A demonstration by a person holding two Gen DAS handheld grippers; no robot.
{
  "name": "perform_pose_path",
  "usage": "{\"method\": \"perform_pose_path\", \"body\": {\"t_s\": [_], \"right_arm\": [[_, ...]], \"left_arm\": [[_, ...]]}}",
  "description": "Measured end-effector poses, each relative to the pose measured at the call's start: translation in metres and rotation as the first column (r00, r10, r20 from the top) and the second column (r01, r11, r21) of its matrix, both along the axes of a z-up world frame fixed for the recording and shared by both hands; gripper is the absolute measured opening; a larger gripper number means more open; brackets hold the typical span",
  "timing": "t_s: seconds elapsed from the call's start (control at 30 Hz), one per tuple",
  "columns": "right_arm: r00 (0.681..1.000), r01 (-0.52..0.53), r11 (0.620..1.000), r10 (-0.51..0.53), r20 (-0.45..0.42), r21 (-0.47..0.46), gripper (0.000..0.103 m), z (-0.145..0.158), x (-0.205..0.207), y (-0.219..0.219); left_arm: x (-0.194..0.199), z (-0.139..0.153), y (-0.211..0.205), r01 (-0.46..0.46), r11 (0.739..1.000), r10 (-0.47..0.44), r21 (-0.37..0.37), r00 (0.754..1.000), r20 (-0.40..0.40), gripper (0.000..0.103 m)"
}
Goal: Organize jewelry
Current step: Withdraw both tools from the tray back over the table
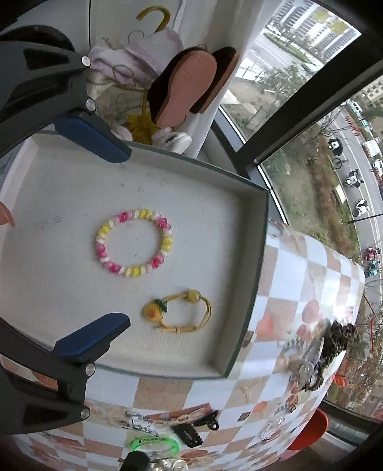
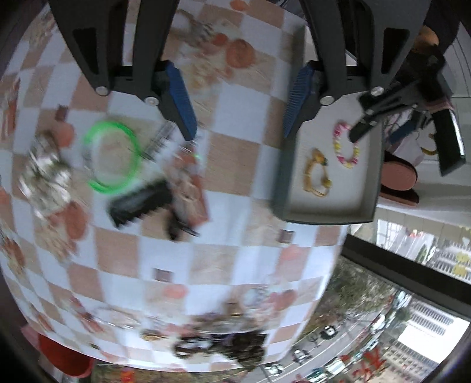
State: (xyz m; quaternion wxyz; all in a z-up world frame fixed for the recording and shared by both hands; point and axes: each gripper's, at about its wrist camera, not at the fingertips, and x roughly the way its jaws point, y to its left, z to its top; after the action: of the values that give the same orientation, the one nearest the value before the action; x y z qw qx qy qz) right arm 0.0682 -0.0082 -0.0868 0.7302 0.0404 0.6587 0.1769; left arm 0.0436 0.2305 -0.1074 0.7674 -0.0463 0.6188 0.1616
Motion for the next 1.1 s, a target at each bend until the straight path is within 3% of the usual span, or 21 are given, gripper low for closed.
{"method": "perform_pose_path", "body": {"t_s": [0.1,0.23,0.57,0.83,1.1], "right_arm": [[0.999,0.036,0.999,-0.036,-0.007,-0.016,0.081,0.003,-0.009,-0.028],[0.996,0.084,0.996,-0.085,-0.027,-0.031,0.082,0.002,-0.024,-0.063],[0.978,0.196,0.979,-0.199,-0.059,-0.047,0.084,0.002,-0.053,-0.138],[0.961,0.269,0.963,-0.270,-0.049,-0.027,0.085,0.001,-0.063,-0.179],[0.949,0.315,0.949,-0.315,-0.028,0.003,0.086,0.001,-0.061,-0.205]], "left_arm": [[-0.002,0.013,-0.015,0.012,1.000,-0.012,0.018,1.000,0.007,0.103],[-0.008,0.024,-0.036,0.045,0.999,-0.045,0.016,0.999,0.000,0.103],[-0.018,0.030,-0.109,0.181,0.980,-0.184,-0.077,0.983,-0.028,0.103],[-0.013,0.031,-0.158,0.273,0.958,-0.277,-0.093,0.960,-0.040,0.103],[0.001,0.029,-0.181,0.298,0.948,-0.304,-0.114,0.951,-0.048,0.103]]}}
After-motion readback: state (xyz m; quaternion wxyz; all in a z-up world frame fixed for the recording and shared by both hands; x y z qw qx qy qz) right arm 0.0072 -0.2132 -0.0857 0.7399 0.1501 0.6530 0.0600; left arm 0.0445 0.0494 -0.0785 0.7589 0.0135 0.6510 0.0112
